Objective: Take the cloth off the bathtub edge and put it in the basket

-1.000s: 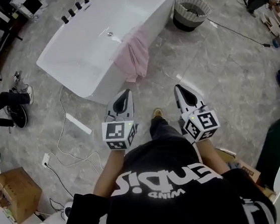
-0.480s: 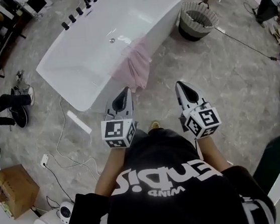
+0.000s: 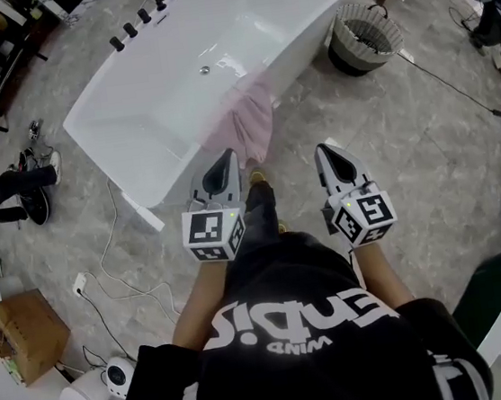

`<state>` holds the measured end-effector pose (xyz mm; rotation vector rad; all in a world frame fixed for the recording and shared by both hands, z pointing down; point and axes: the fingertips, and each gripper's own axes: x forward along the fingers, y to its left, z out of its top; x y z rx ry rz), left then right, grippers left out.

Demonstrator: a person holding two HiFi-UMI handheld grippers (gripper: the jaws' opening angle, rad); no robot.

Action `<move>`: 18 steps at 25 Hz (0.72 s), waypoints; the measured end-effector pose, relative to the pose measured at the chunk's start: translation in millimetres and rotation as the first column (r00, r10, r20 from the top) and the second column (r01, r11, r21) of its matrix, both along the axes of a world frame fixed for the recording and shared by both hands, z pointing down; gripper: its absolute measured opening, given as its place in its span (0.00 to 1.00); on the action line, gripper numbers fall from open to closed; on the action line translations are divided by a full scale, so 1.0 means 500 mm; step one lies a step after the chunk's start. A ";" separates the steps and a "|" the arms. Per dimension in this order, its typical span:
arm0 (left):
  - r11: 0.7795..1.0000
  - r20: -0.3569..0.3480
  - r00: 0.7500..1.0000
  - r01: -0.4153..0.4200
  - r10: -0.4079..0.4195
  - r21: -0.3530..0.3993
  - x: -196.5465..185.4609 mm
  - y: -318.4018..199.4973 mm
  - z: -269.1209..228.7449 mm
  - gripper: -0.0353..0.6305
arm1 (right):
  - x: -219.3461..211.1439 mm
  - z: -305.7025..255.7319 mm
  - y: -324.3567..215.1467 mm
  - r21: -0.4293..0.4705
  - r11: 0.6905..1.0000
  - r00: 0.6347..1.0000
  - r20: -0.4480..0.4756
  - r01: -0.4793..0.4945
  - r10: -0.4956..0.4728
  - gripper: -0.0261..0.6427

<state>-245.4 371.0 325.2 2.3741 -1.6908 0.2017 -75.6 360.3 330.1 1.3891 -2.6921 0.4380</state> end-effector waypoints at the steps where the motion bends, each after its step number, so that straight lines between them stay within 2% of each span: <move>1: 1.000 -0.002 1.000 -0.001 0.001 0.000 -0.001 -0.017 0.005 0.07 | -0.001 0.004 -0.015 0.000 1.000 1.000 -0.003 -0.002 0.002 0.06; 7: 1.000 -0.005 1.000 -0.016 0.016 -0.005 -0.013 -0.136 0.015 0.07 | -0.013 0.014 -0.136 -0.012 1.000 1.000 -0.015 -0.018 0.018 0.06; 18: 0.999 -0.011 0.999 -0.044 0.044 -0.009 -0.084 -0.406 0.010 0.07 | -0.099 0.005 -0.396 -0.020 1.000 0.999 -0.037 -0.010 0.010 0.06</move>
